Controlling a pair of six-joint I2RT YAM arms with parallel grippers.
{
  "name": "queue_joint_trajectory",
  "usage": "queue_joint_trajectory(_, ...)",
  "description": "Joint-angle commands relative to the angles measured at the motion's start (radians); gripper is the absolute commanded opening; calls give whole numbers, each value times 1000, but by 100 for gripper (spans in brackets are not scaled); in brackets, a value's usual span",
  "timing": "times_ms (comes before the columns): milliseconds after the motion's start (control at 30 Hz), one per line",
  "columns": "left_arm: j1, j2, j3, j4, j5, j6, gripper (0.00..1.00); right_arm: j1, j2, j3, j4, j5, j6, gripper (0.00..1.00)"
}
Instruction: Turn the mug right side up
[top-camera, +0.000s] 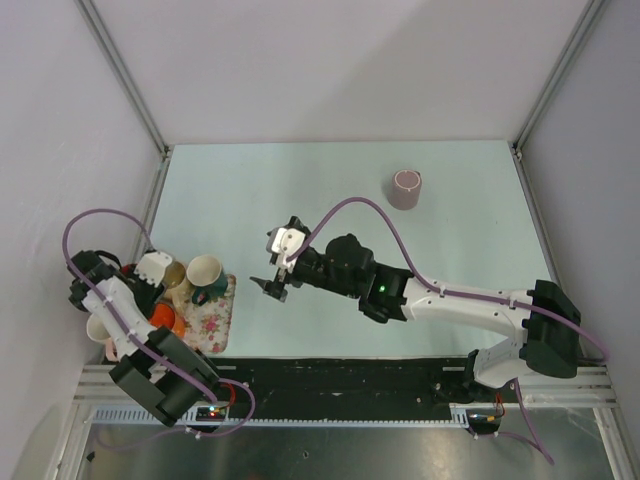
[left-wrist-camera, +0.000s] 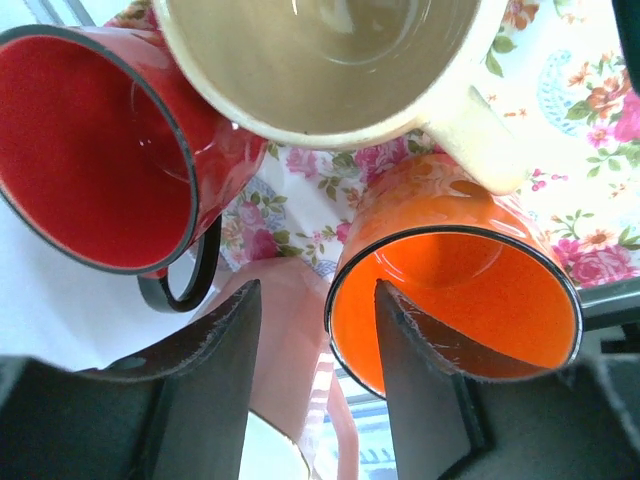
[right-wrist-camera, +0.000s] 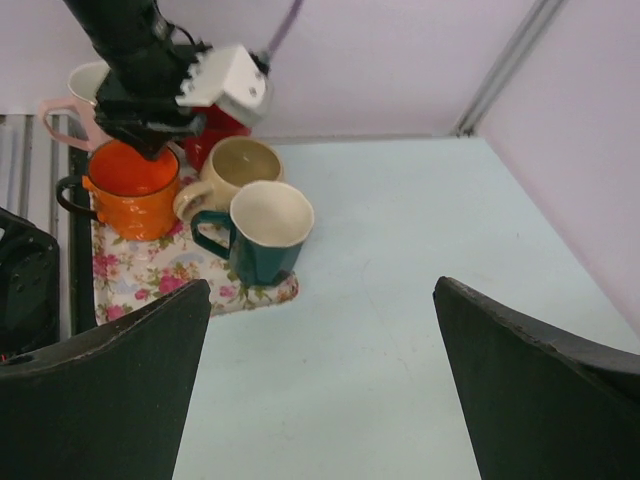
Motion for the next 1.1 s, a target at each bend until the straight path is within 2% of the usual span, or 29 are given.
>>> queue_joint_trajectory(0,-5,-22,101,-49,70,-50,54,-28,-16,50,-44,60,64,99)
queue_joint_trajectory(133,-5,-21,184,-71,101,-118,59,-83,9,152,-238,273,134,99)
queue_joint_trajectory(233,-15,-18,240,-96,118,-196,64,-181,35,249,-448,407,257,99)
queue_joint_trajectory(300,-28,-19,266,-118,118,-233,68,-273,42,291,-579,434,342,99)
queue_joint_trajectory(400,-53,-18,300,-148,102,-303,74,-455,63,325,-693,416,411,99)
queue_joint_trajectory(500,-83,-10,350,-172,83,-387,76,-602,151,403,-768,389,390,99)
queue_joint_trajectory(567,-101,-11,382,-186,80,-441,78,-686,252,520,-837,373,347,99)
queue_joint_trajectory(733,-161,-21,422,-213,70,-527,79,-877,577,944,-1100,257,345,99)
queue_joint_trajectory(900,-213,-31,412,-220,79,-574,79,-964,862,1296,-1205,81,304,99)
queue_joint_trajectory(967,-231,-38,394,-221,86,-581,79,-976,908,1320,-1172,76,275,99)
queue_joint_trajectory(1067,-264,-50,378,-220,85,-585,81,-984,935,1264,-1099,54,222,99)
